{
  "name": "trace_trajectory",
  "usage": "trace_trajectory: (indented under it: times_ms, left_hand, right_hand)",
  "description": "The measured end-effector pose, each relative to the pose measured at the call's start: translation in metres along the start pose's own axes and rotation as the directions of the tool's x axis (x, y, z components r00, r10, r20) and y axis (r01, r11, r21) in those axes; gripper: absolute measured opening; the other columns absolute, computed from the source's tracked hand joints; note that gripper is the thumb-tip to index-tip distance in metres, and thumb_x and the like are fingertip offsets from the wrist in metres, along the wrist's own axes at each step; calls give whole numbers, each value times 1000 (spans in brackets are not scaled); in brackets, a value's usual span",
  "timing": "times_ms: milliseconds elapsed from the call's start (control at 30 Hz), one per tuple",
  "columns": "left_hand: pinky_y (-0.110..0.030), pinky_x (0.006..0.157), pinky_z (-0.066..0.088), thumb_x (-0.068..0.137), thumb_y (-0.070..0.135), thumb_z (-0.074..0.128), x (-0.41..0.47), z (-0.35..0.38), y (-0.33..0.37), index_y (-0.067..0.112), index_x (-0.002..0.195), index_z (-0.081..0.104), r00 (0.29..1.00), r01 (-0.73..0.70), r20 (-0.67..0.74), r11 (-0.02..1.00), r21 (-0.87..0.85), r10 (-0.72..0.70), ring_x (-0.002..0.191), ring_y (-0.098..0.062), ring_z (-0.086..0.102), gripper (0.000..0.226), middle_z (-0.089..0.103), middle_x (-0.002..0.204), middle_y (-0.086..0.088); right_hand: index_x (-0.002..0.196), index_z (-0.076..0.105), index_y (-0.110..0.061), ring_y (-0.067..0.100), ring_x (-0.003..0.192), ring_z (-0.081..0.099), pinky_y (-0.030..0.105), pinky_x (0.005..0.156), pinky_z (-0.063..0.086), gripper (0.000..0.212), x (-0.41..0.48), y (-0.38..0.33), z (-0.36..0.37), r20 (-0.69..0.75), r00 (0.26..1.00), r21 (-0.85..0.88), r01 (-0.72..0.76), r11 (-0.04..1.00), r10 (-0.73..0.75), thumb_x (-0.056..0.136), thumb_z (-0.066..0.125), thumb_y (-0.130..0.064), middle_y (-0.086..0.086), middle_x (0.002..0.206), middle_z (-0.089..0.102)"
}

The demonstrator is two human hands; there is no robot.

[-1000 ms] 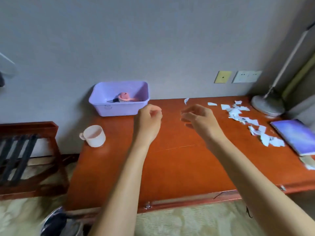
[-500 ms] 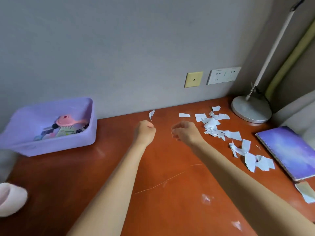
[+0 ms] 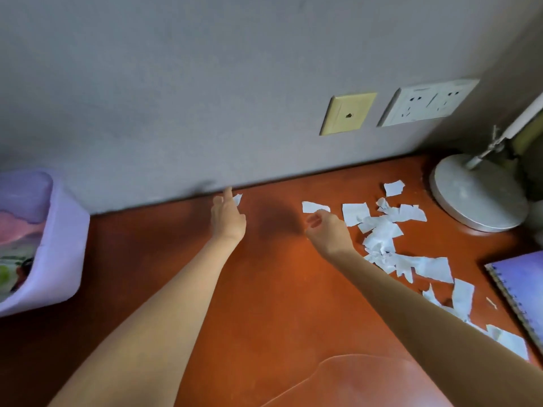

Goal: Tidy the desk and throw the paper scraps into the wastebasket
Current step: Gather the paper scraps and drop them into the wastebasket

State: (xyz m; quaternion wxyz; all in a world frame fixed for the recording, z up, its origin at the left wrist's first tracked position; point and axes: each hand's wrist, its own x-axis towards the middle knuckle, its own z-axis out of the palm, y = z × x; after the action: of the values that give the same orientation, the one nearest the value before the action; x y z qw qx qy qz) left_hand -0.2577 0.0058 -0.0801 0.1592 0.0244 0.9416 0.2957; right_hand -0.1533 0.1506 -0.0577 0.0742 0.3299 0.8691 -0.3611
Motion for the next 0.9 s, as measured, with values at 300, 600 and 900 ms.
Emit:
trace_trajectory:
  times_ms: [300,600,900]
  left_hand:
    - [-31,73,41,88,2,54,-15,28,4,1,88,68,999,-54,-7,997,46,54,95,-31,59,14,63,101,-15]
    - [-28,72,49,84,3,60,-57,51,67,4,89,64,994,-73,67,986,-147,84,84,-22,65,6,70,89,-10]
    - [-19,64,50,80,8,68,-85,121,140,9,123,47,924,-124,345,983,-136,165,82,-23,66,48,66,104,-17]
  right_hand:
    - [125,51,-9,36,103,59,37,86,46,38,61,12,-9,-4,998,-255,56,965,-59,88,60,-16,15,128,43]
    - [88,60,-7,19,72,57,24,60,46,12,47,44,-43,71,993,-20,94,995,-92,82,69,-11,14,96,66]
    - [137,37,-19,13,67,51,15,57,45,69,49,137,-119,285,958,-91,19,996,8,78,71,-3,1,82,53]
